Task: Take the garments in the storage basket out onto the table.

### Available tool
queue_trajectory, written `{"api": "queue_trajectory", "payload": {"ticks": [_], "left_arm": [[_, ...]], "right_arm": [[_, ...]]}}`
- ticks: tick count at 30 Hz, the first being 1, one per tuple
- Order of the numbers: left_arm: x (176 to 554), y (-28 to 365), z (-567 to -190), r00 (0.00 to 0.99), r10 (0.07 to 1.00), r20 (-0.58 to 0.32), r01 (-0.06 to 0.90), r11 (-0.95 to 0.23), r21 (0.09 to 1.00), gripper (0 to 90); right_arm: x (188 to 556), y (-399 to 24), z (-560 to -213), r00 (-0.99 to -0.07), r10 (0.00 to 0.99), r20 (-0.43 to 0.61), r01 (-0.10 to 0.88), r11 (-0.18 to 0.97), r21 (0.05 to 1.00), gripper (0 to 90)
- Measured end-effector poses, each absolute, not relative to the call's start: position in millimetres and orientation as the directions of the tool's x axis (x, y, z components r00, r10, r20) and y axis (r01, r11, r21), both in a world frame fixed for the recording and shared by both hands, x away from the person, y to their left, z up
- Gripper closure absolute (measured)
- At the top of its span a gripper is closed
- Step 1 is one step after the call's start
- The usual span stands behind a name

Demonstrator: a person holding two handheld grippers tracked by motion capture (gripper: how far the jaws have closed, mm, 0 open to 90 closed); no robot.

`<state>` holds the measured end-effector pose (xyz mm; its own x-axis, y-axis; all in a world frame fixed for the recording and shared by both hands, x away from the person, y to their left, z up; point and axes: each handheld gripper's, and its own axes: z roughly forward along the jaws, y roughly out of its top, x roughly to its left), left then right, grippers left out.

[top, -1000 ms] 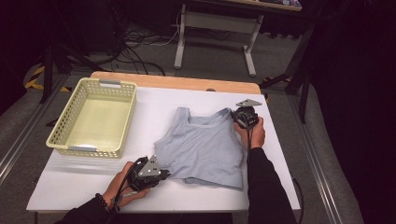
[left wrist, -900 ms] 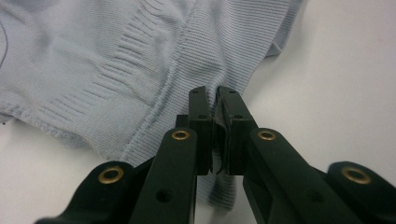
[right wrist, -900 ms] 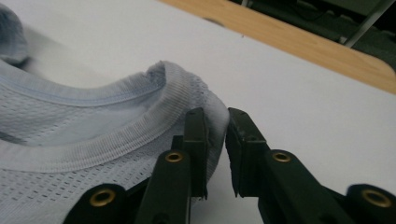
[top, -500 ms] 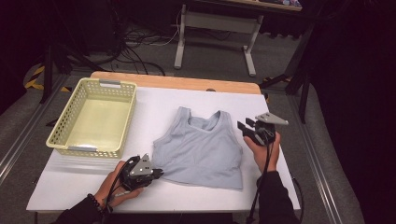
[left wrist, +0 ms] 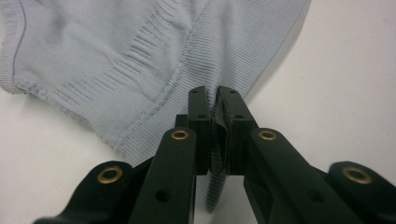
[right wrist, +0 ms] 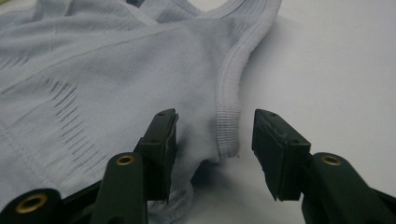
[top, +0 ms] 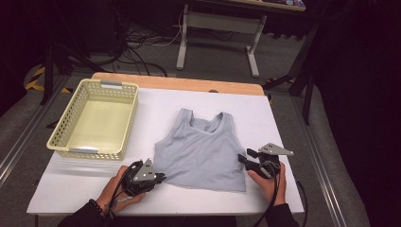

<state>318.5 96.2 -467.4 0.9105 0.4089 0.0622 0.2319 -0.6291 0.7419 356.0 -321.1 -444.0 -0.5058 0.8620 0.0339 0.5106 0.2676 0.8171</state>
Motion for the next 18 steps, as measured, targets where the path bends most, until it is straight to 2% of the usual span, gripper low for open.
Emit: {"api": "queue_trajectory", "payload": {"ticks": [5, 11, 14, 18], "left_arm": [[317.3, 94.8, -467.7, 0.914, 0.4, 0.064, 0.225, -0.632, 0.742, 84.8], [315.7, 92.7, -467.9, 0.918, 0.392, 0.056, 0.223, -0.629, 0.745, 84.9], [313.2, 89.2, -467.8, 0.921, 0.385, 0.058, 0.216, -0.631, 0.745, 84.9], [312.0, 87.9, -467.9, 0.923, 0.381, 0.057, 0.214, -0.632, 0.745, 84.8]], "right_arm": [[362.3, -311.5, -454.9, -0.512, 0.859, -0.016, 0.536, 0.334, 0.776, 54.2], [362.0, -310.7, -454.6, -0.488, 0.872, -0.037, 0.532, 0.331, 0.78, 66.0], [361.8, -310.5, -454.0, -0.472, 0.879, -0.066, 0.518, 0.337, 0.786, 66.0], [358.6, -312.2, -450.7, -0.445, 0.892, -0.085, 0.508, 0.329, 0.796, 59.2]]}}
